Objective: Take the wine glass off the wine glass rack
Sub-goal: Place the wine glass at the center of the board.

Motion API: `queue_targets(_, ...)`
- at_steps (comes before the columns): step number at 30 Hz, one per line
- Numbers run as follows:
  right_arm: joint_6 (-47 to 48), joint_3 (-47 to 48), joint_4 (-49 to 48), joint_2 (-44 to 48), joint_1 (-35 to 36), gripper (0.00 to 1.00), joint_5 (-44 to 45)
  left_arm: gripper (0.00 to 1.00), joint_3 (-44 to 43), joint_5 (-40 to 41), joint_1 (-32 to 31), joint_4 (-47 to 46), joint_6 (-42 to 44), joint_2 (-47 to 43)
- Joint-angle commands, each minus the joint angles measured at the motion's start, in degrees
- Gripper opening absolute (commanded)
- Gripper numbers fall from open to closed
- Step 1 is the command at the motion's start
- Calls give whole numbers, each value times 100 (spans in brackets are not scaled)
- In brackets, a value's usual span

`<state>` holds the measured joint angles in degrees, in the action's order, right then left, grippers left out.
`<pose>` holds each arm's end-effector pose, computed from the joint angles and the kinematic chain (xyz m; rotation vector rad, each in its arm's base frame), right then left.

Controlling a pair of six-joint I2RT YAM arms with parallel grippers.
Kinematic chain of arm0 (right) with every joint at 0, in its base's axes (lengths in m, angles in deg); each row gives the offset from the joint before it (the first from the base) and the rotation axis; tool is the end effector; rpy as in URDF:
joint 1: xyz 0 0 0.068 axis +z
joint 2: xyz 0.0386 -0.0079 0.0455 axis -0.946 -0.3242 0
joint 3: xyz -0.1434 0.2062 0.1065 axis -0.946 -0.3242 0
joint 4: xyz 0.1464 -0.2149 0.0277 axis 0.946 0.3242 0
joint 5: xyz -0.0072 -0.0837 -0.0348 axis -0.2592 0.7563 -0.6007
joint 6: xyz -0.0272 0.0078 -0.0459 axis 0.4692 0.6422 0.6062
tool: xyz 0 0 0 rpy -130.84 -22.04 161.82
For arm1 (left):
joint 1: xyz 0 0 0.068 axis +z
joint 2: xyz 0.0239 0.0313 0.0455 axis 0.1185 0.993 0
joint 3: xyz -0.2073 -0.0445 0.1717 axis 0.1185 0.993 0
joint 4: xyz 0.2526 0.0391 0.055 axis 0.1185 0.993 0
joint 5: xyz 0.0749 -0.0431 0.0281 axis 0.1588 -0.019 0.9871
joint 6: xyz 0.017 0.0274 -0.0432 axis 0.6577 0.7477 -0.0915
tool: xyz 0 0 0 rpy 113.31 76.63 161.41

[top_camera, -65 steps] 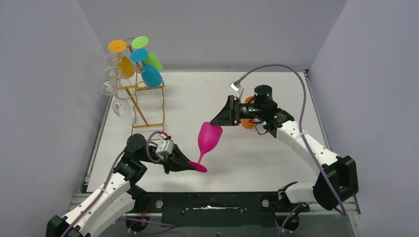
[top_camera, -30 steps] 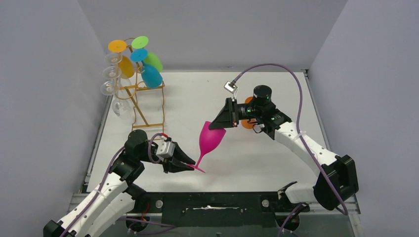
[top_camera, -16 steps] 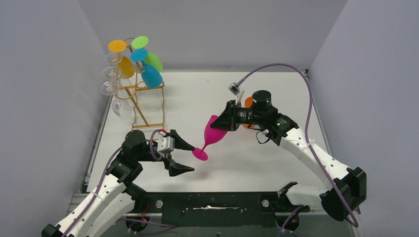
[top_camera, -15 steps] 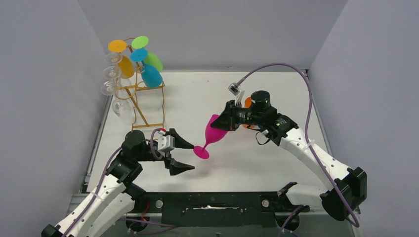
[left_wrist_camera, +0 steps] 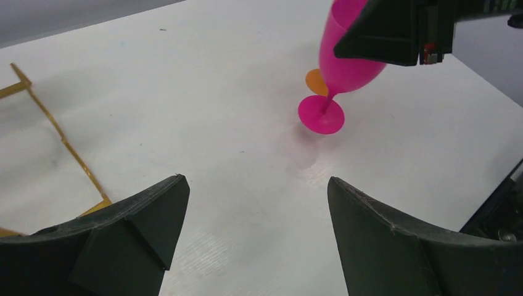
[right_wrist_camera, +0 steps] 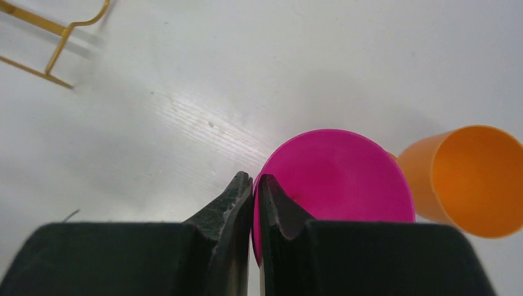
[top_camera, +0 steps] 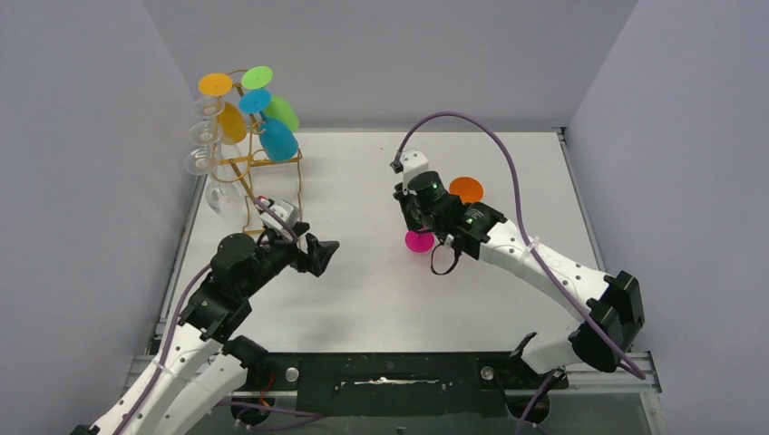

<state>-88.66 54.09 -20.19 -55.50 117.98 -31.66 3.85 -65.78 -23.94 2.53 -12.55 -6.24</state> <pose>0.2176 0.2243 0.3329 -0.5790 2.1127 0.4127 0.1283 -0.0840 0.3099 0.4895 1.7075 -0.6521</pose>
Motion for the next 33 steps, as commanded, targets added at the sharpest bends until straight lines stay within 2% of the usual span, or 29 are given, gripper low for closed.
queue_targets(1,123,419,-341,-166,-377,0,771,84,-461,1101,0,410,-781,76)
queue_targets(3,-62,519,-375,-313,-671,0,437,84,-533,943,12,513,-959,120)
queue_targets(6,-162,742,-419,-595,-891,0,123,84,-679,561,12,732,-624,165)
queue_targets(17,90,957,-731,-1337,-1085,0,158,85,-1354,256,16,1456,-648,718)
queue_targets(27,196,744,-1401,-1664,-1247,1,-81,85,-1317,392,16,1470,-914,739)
queue_targets(33,198,657,-1575,-1836,-1270,5,-108,85,-1324,580,21,1551,-1012,696)
